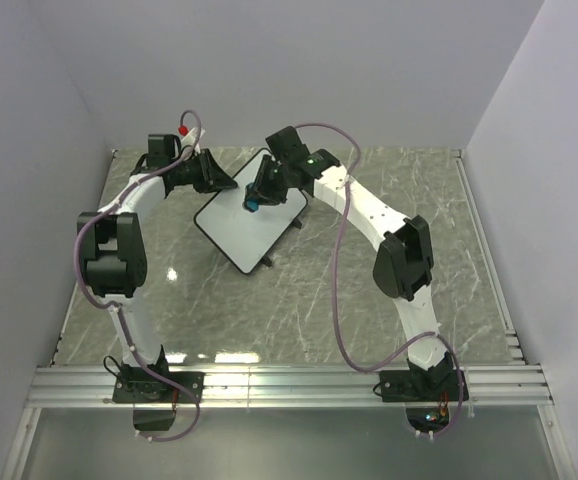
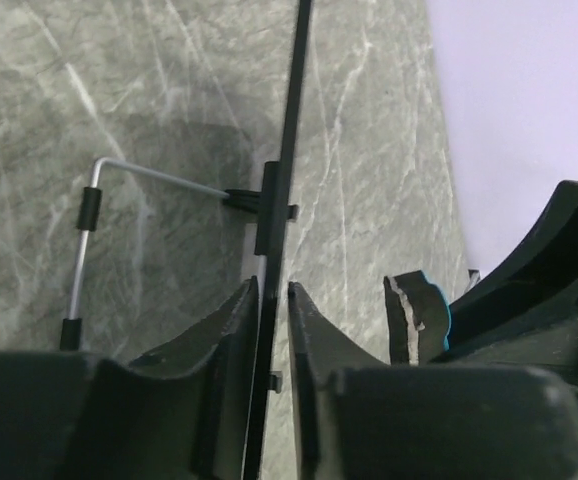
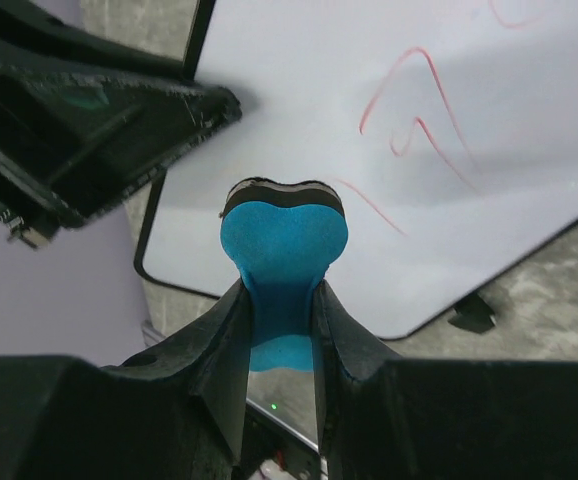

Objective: Erase the whiteboard

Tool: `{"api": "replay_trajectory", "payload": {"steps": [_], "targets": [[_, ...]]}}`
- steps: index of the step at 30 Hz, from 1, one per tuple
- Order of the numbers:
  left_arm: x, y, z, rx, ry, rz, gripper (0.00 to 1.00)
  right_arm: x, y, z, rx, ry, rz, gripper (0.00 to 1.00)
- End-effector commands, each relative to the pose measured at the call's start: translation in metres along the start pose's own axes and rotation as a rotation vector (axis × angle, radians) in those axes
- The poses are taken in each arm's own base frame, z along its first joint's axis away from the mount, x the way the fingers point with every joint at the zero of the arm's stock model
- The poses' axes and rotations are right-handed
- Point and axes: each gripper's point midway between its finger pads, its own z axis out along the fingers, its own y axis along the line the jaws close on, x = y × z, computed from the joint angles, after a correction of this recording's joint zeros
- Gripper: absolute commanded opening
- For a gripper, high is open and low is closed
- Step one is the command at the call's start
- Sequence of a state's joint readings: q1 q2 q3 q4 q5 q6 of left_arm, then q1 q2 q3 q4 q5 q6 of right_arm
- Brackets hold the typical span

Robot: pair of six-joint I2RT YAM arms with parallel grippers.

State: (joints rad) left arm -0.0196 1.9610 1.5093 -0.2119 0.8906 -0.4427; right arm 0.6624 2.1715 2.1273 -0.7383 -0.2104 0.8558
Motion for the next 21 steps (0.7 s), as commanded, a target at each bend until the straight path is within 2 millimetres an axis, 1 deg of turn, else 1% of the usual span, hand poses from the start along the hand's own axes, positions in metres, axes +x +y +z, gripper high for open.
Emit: {"api": "replay_trajectory", "payload": {"steps": [1,3,4,6,7,8,9,11,13,16,17,18,19,20,21], "targets": [[-0.003,0.005,0.001,-0.025,-0.007,0.034,0.22,-0.020,0.020,0.012,-0.066,-0.069,0.049,0.00],[0.002,0.009,0.001,-0.038,-0.006,0.023,0.21,-0.021,0.028,0.016,-0.085,-0.081,0.060,0.00],[0.003,0.009,0.000,-0.041,-0.008,0.022,0.16,-0.020,0.026,0.024,-0.078,-0.078,0.066,0.00],[0.007,0.013,0.000,-0.056,-0.008,0.017,0.06,-0.016,0.034,0.029,-0.090,-0.085,0.071,0.00],[0.007,0.012,-0.001,-0.058,-0.011,0.019,0.01,-0.013,0.031,0.037,-0.078,-0.078,0.078,0.00],[0.007,0.012,-0.001,-0.059,-0.012,0.019,0.01,-0.012,0.031,0.041,-0.074,-0.081,0.083,0.00],[0.010,0.012,-0.001,-0.059,-0.009,0.017,0.00,-0.006,0.033,0.045,-0.075,-0.074,0.088,0.00],[0.014,0.015,-0.003,-0.069,-0.007,0.014,0.01,-0.002,0.032,0.053,-0.067,-0.072,0.096,0.00],[0.014,0.015,-0.004,-0.079,-0.012,0.020,0.00,0.006,0.032,0.059,-0.057,-0.066,0.096,0.00],[0.017,0.016,-0.005,-0.087,-0.014,0.021,0.00,0.017,0.028,0.064,-0.029,-0.059,0.081,0.00],[0.018,0.017,-0.005,-0.087,-0.013,0.018,0.00,0.024,0.019,0.067,0.004,-0.047,0.080,0.00],[0.018,0.016,-0.006,-0.088,-0.014,0.018,0.00,0.027,0.017,0.064,0.017,-0.054,0.063,0.00],[0.017,0.016,-0.006,-0.087,-0.013,0.018,0.00,0.030,0.009,0.064,0.039,-0.055,0.054,0.00],[0.016,0.016,-0.006,-0.089,-0.015,0.021,0.00,0.042,-0.013,0.070,0.100,-0.034,0.048,0.00],[0.016,0.015,-0.006,-0.090,-0.017,0.022,0.00,0.048,-0.025,0.070,0.130,-0.028,0.027,0.00]]}}
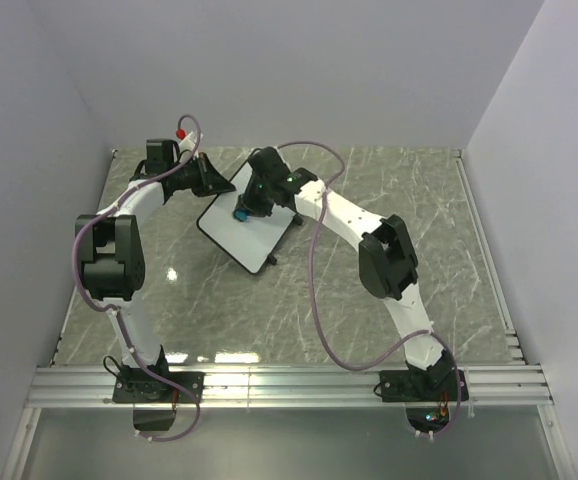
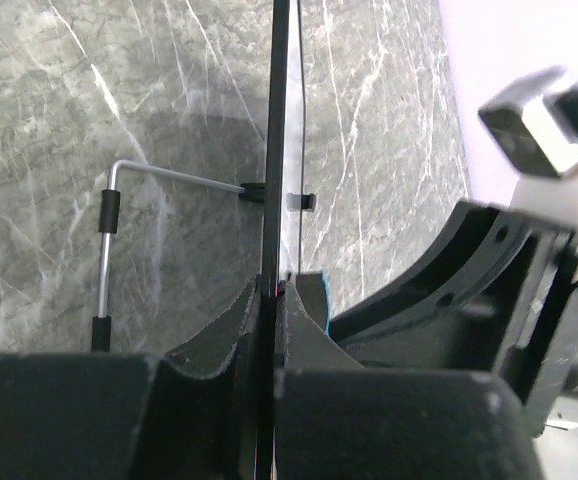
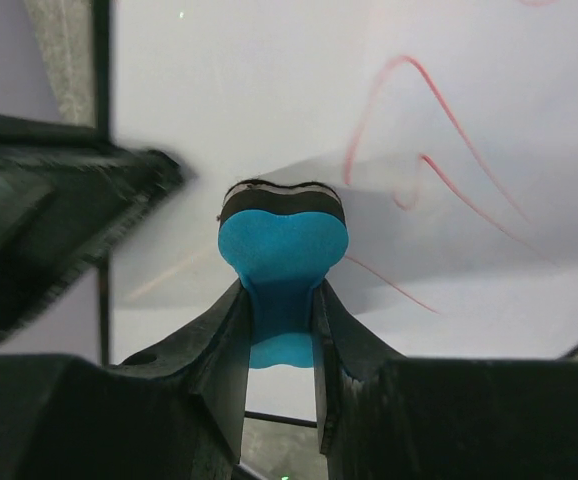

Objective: Erase the whiteboard

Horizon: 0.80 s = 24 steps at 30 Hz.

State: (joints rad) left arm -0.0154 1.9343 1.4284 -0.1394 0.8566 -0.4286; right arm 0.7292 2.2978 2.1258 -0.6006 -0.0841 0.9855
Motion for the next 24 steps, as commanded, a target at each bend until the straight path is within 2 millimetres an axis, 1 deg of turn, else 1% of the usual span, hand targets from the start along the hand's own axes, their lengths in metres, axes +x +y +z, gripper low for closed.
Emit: {"api": "replay_trajectory", "payload": {"steps": [1,2,3,4,5,7,8,10,11,13,14,15,16,17,18,19,20,21,22,23,24], "targets": [[0.009,0.003,-0.006,-0.062,0.013,-0.003,0.00,0.032,-0.034,-0.002,0.104,0.027,-0.066,0.00],[0.007,0.002,-0.006,-0.061,0.011,0.001,0.00,0.045,-0.060,0.004,0.155,0.056,-0.089,0.00],[0.007,0.001,-0.007,-0.061,0.009,0.001,0.00,0.047,-0.067,0.000,0.163,0.059,-0.101,0.00],[0.006,0.001,-0.007,-0.060,0.008,0.002,0.00,0.053,-0.077,0.001,0.176,0.074,-0.115,0.00],[0.007,0.000,-0.008,-0.060,0.008,0.002,0.00,0.062,-0.095,0.003,0.212,0.097,-0.138,0.00],[0.007,0.000,-0.008,-0.063,0.007,0.004,0.01,0.067,-0.107,0.000,0.228,0.113,-0.153,0.00],[0.008,0.000,-0.009,-0.062,0.009,0.002,0.00,0.073,-0.117,0.001,0.242,0.126,-0.162,0.00],[0.009,0.000,-0.009,-0.065,0.008,0.002,0.00,0.073,-0.118,0.000,0.235,0.124,-0.164,0.00],[0.009,0.000,-0.009,-0.067,0.009,0.002,0.00,0.068,-0.115,-0.001,0.229,0.115,-0.162,0.00],[0.010,0.000,-0.009,-0.070,0.010,0.003,0.00,0.061,-0.105,0.001,0.212,0.104,-0.160,0.00],[0.012,-0.002,-0.007,-0.068,0.018,0.008,0.00,0.047,-0.086,-0.001,0.179,0.077,-0.160,0.00],[0.013,-0.002,-0.006,-0.068,0.021,0.009,0.00,0.045,-0.081,0.004,0.179,0.073,-0.157,0.00],[0.014,-0.001,-0.006,-0.077,0.022,0.011,0.00,0.037,-0.071,0.005,0.162,0.060,-0.154,0.00],[0.016,-0.003,-0.004,-0.077,0.031,0.018,0.00,0.020,-0.040,-0.002,0.107,0.024,-0.147,0.00],[0.017,-0.004,-0.002,-0.077,0.034,0.022,0.00,0.017,-0.035,0.006,0.104,0.024,-0.137,0.00],[0.018,-0.005,-0.002,-0.080,0.035,0.024,0.00,-0.001,-0.001,-0.003,0.028,-0.018,-0.130,0.00],[0.019,-0.005,0.000,-0.081,0.038,0.026,0.00,-0.004,0.010,-0.003,0.003,-0.019,-0.105,0.00],[0.020,-0.006,0.000,-0.076,0.040,0.028,0.00,-0.003,0.017,0.002,-0.019,-0.010,-0.092,0.00],[0.022,-0.007,0.000,-0.071,0.041,0.020,0.00,-0.010,0.036,-0.002,-0.074,-0.031,-0.079,0.00],[0.023,-0.007,0.000,-0.069,0.043,0.016,0.00,-0.012,0.045,-0.005,-0.104,-0.037,-0.045,0.00],[0.024,-0.006,0.001,-0.067,0.043,0.017,0.00,-0.009,0.053,-0.008,-0.134,-0.030,-0.037,0.00]]}}
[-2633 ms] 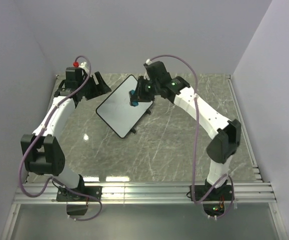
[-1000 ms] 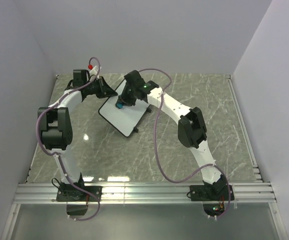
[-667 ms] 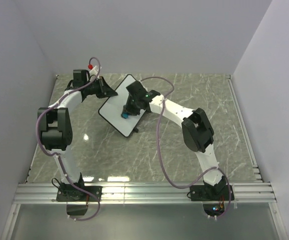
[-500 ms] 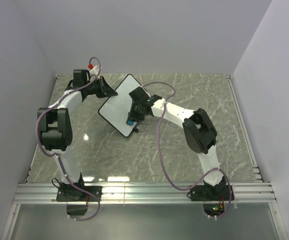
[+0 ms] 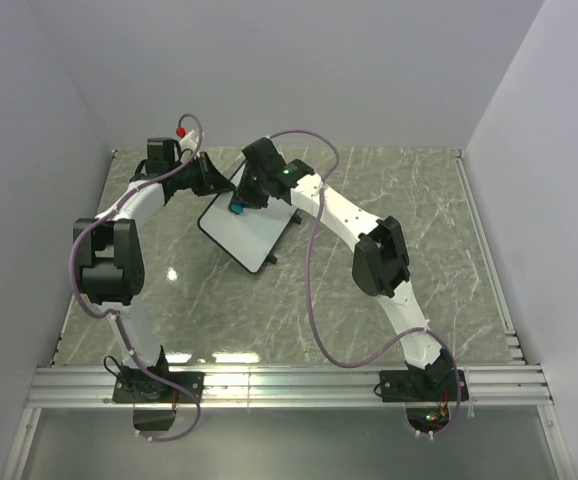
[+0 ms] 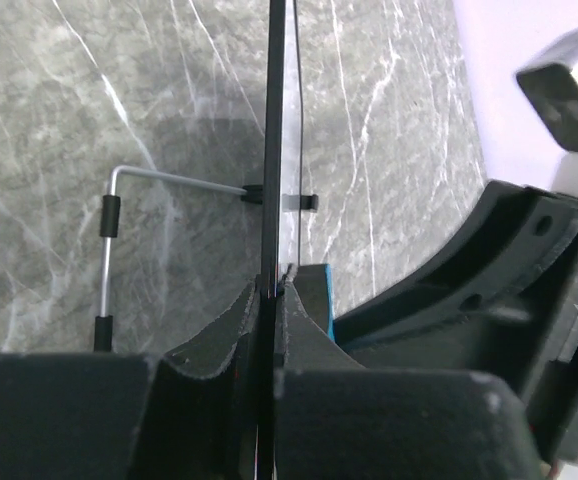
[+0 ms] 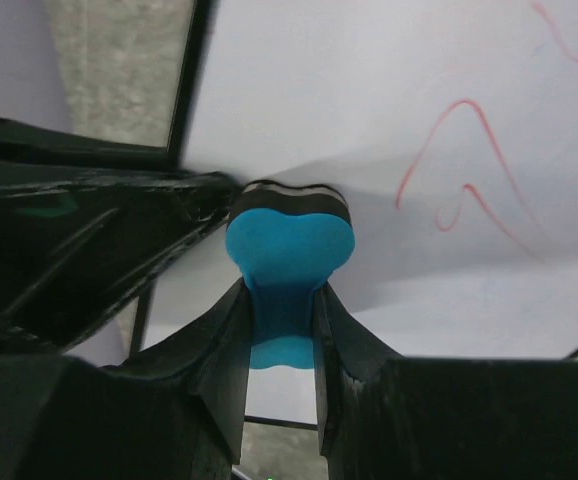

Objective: Erase the whiteboard

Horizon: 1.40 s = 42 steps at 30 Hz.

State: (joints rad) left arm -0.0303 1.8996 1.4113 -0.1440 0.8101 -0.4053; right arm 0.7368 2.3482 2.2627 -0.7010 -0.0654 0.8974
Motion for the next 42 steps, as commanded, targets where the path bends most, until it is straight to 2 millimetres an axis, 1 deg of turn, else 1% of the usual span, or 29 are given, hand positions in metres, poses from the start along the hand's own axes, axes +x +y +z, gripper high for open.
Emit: {"api": "replay_trajectory", "payload": {"steps": [1,3,4,6,7,9,10,12,13,15,16,17,18,19,20,23,25,27,28,29,30,31,32,33,34,35,37,40,42], "targets": [[0.025,-0.002,0.002,-0.035,0.060,-0.025,0.00,-0.006,0.048,-0.002,-0.165,-0.037,0.064,0.00],[0.025,-0.002,0.002,-0.035,0.060,-0.023,0.00,-0.003,0.054,-0.008,-0.184,-0.041,0.075,0.00],[0.025,-0.002,0.002,-0.035,0.059,-0.025,0.00,0.008,0.050,-0.004,-0.173,-0.018,0.071,0.00],[0.024,-0.003,0.002,-0.032,0.058,-0.025,0.00,0.017,0.044,-0.002,-0.149,-0.004,0.055,0.00],[0.024,-0.003,0.002,-0.033,0.059,-0.027,0.00,0.027,0.031,0.004,-0.112,0.014,0.044,0.00],[0.024,-0.003,0.002,-0.032,0.059,-0.029,0.00,0.035,0.021,0.003,-0.080,0.024,0.038,0.00],[0.024,-0.004,0.002,-0.028,0.058,-0.029,0.00,0.049,0.007,0.009,-0.039,0.047,0.037,0.00],[0.024,-0.003,0.003,-0.028,0.058,-0.033,0.00,0.061,-0.002,0.006,0.005,0.057,0.031,0.00],[0.024,-0.003,0.003,-0.027,0.059,-0.032,0.00,0.073,-0.010,0.007,0.037,0.076,0.013,0.00],[0.023,-0.003,0.004,-0.027,0.058,-0.031,0.00,0.091,-0.008,0.002,0.063,0.079,-0.019,0.00],[0.022,-0.003,0.004,-0.026,0.057,-0.031,0.00,0.100,-0.011,0.003,0.077,0.093,-0.012,0.00],[0.022,-0.002,0.005,-0.024,0.057,-0.031,0.00,0.105,-0.009,-0.001,0.070,0.101,-0.003,0.00],[0.021,-0.002,0.005,-0.026,0.057,-0.031,0.00,0.119,-0.015,0.002,0.080,0.126,0.005,0.00],[0.020,-0.003,0.005,-0.025,0.056,-0.028,0.00,0.117,-0.011,0.002,0.054,0.121,0.018,0.00],[0.020,-0.003,0.004,-0.028,0.055,-0.027,0.00,0.116,-0.015,0.004,0.064,0.119,0.031,0.00],[0.022,-0.005,0.002,-0.024,0.053,-0.030,0.00,0.090,-0.033,0.008,0.117,0.083,0.048,0.00],[0.025,-0.006,0.002,-0.020,0.049,-0.037,0.00,0.059,-0.052,0.011,0.157,0.026,0.098,0.00],[0.026,-0.010,0.003,-0.009,0.052,-0.037,0.00,0.039,-0.059,0.014,0.148,0.000,0.141,0.00],[0.027,-0.012,0.003,-0.012,0.059,-0.034,0.00,0.018,-0.061,0.014,0.134,-0.025,0.178,0.00],[0.029,-0.015,0.005,-0.011,0.065,-0.027,0.00,0.010,-0.068,0.021,0.143,-0.029,0.194,0.00],[0.028,-0.018,0.005,-0.009,0.065,-0.021,0.00,-0.009,-0.055,0.018,0.107,-0.060,0.200,0.00],[0.029,-0.019,0.005,-0.011,0.069,-0.018,0.00,-0.024,-0.059,0.019,0.109,-0.073,0.217,0.00],[0.031,-0.022,0.007,-0.009,0.076,-0.013,0.00,-0.030,-0.064,0.028,0.116,-0.078,0.225,0.00],[0.031,-0.023,0.007,-0.008,0.079,-0.013,0.00,-0.047,-0.053,0.026,0.083,-0.108,0.230,0.00],[0.032,-0.023,0.007,-0.010,0.080,-0.009,0.00,-0.053,-0.049,0.027,0.058,-0.107,0.246,0.00],[0.034,-0.025,0.008,-0.011,0.083,-0.006,0.00,-0.057,-0.053,0.034,0.054,-0.103,0.266,0.00],[0.041,-0.024,0.009,-0.013,0.097,-0.012,0.00,-0.070,-0.042,0.035,0.003,-0.125,0.306,0.00],[0.047,-0.026,0.009,-0.016,0.106,-0.007,0.00,-0.074,-0.034,0.044,-0.047,-0.136,0.354,0.00],[0.050,-0.024,0.009,-0.024,0.109,-0.005,0.00,-0.071,-0.028,0.049,-0.075,-0.122,0.366,0.00]]}}
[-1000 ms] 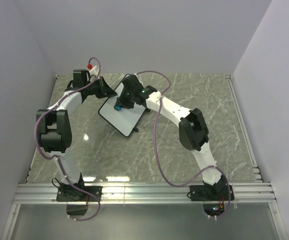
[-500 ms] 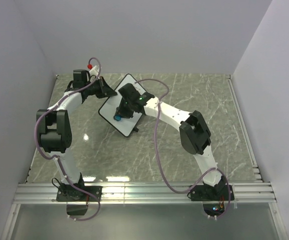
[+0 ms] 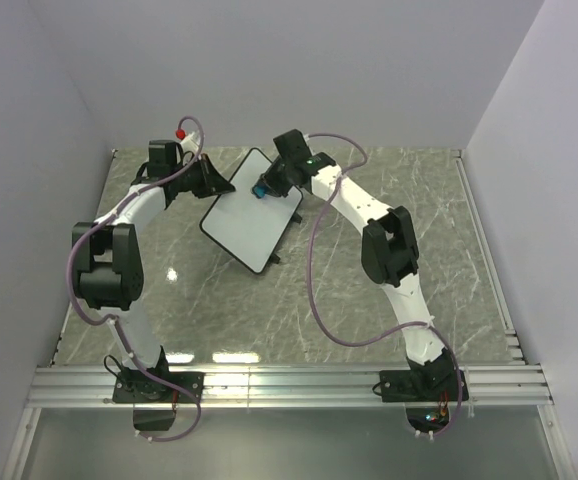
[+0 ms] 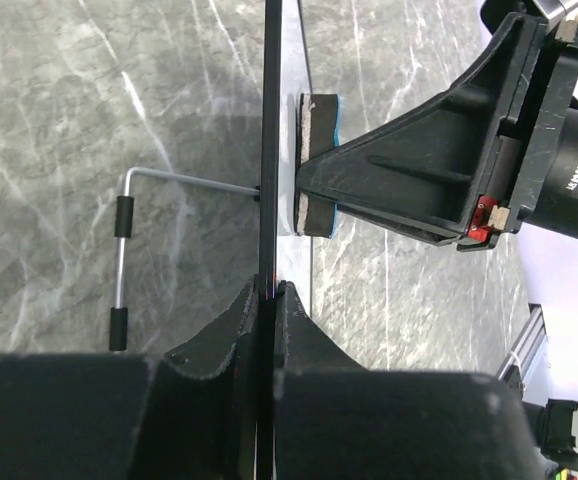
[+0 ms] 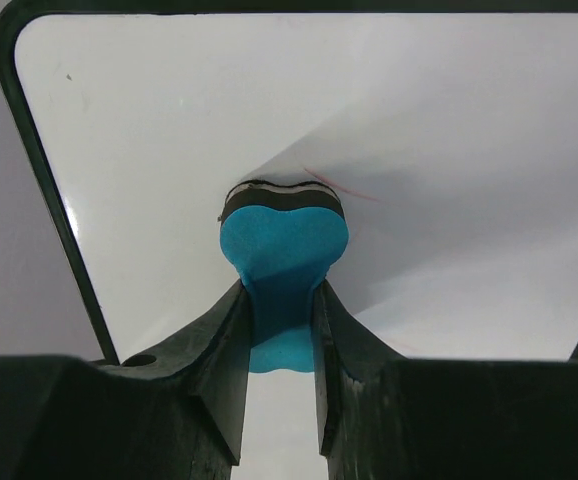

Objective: Erase the whiteboard

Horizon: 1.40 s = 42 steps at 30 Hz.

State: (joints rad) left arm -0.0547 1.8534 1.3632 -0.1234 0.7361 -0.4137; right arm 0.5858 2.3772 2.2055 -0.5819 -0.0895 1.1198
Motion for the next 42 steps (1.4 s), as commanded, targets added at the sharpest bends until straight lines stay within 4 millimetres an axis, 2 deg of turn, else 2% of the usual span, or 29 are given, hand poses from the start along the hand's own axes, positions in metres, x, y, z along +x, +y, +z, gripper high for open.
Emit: {"api": "replay_trajectory", "payload": {"steps": [1,5,6,7,8,10,11,12,13,14,17,20,21,22,23,24,25,26,27,28,29,30,31,32,35,36,40,41,42], "targets": [[0.048,-0.022,0.008,0.026,0.138,-0.017,0.00,0.014,0.017,0.033,-0.084,-0.010,0.041,0.00],[0.049,-0.021,0.009,0.016,0.143,-0.013,0.00,0.037,0.003,0.031,-0.045,0.025,-0.020,0.00],[0.048,-0.020,0.009,0.013,0.143,-0.011,0.00,0.059,-0.025,0.037,0.018,0.061,-0.039,0.00],[0.048,-0.019,0.009,0.006,0.143,-0.009,0.00,0.064,-0.019,0.026,-0.011,0.058,-0.058,0.00],[0.047,-0.020,0.009,0.004,0.141,-0.005,0.00,0.084,-0.058,0.032,0.065,0.095,-0.062,0.00],[0.047,-0.018,0.009,0.000,0.144,-0.004,0.00,0.101,-0.060,0.017,0.028,0.109,-0.058,0.00],[0.046,-0.018,0.009,-0.003,0.142,-0.002,0.00,0.117,-0.098,0.017,0.093,0.136,-0.051,0.00],[0.046,-0.019,0.008,-0.002,0.141,-0.001,0.00,0.124,-0.108,0.013,0.106,0.142,-0.038,0.00],[0.047,-0.018,0.009,-0.005,0.143,-0.001,0.00,0.130,-0.103,0.004,0.074,0.143,-0.044,0.00],[0.047,-0.018,0.009,-0.006,0.142,-0.001,0.00,0.141,-0.125,0.003,0.113,0.162,-0.044,0.00],[0.049,-0.016,0.010,-0.004,0.147,-0.002,0.00,0.159,-0.132,-0.006,0.118,0.186,-0.075,0.00],[0.050,-0.016,0.011,-0.001,0.150,-0.005,0.00,0.161,-0.127,-0.005,0.112,0.188,-0.091,0.00],[0.049,-0.016,0.010,0.000,0.149,-0.004,0.00,0.156,-0.116,-0.003,0.091,0.179,-0.090,0.00],[0.049,-0.016,0.010,0.000,0.149,-0.004,0.00,0.153,-0.116,0.001,0.100,0.176,-0.090,0.00],[0.051,-0.016,0.010,0.000,0.152,-0.007,0.00,0.137,-0.095,0.004,0.061,0.149,-0.083,0.00],[0.051,-0.016,0.010,0.002,0.151,-0.005,0.00,0.128,-0.086,0.007,0.050,0.138,-0.087,0.00],[0.051,-0.018,0.009,0.002,0.150,-0.002,0.00,0.122,-0.087,0.013,0.066,0.135,-0.086,0.00],[0.052,-0.017,0.010,0.001,0.151,-0.002,0.00,0.104,-0.058,0.013,0.011,0.105,-0.083,0.00],[0.054,-0.017,0.010,-0.001,0.154,-0.002,0.00,0.086,-0.052,0.016,0.009,0.086,-0.068,0.00],[0.054,-0.017,0.010,-0.007,0.153,0.005,0.00,0.079,-0.051,0.025,0.009,0.081,-0.057,0.00],[0.056,-0.016,0.010,-0.010,0.156,0.006,0.00,0.058,-0.023,0.022,-0.054,0.049,-0.047,0.00],[0.057,-0.017,0.009,-0.011,0.160,0.008,0.00,0.044,-0.025,0.032,-0.054,0.044,-0.020,0.00],[0.057,-0.016,0.009,-0.020,0.157,0.014,0.00,0.032,-0.017,0.034,-0.076,0.029,-0.006,0.00],[0.058,-0.017,0.008,-0.021,0.160,0.016,0.00,0.015,0.006,0.029,-0.131,0.003,0.002,0.00],[0.060,-0.017,0.007,-0.026,0.159,0.019,0.00,-0.017,0.019,0.034,-0.165,-0.048,0.036,0.00],[0.060,-0.017,0.007,-0.025,0.158,0.021,0.00,-0.027,0.016,0.037,-0.162,-0.070,0.051,0.00],[0.059,-0.018,0.005,-0.026,0.156,0.024,0.00,-0.034,0.003,0.043,-0.158,-0.075,0.105,0.00],[0.060,-0.018,0.005,-0.030,0.157,0.025,0.00,-0.030,-0.014,0.049,-0.123,-0.065,0.113,0.00],[0.060,-0.017,0.005,-0.032,0.158,0.024,0.00,-0.029,-0.015,0.046,-0.123,-0.066,0.109,0.00]]}}
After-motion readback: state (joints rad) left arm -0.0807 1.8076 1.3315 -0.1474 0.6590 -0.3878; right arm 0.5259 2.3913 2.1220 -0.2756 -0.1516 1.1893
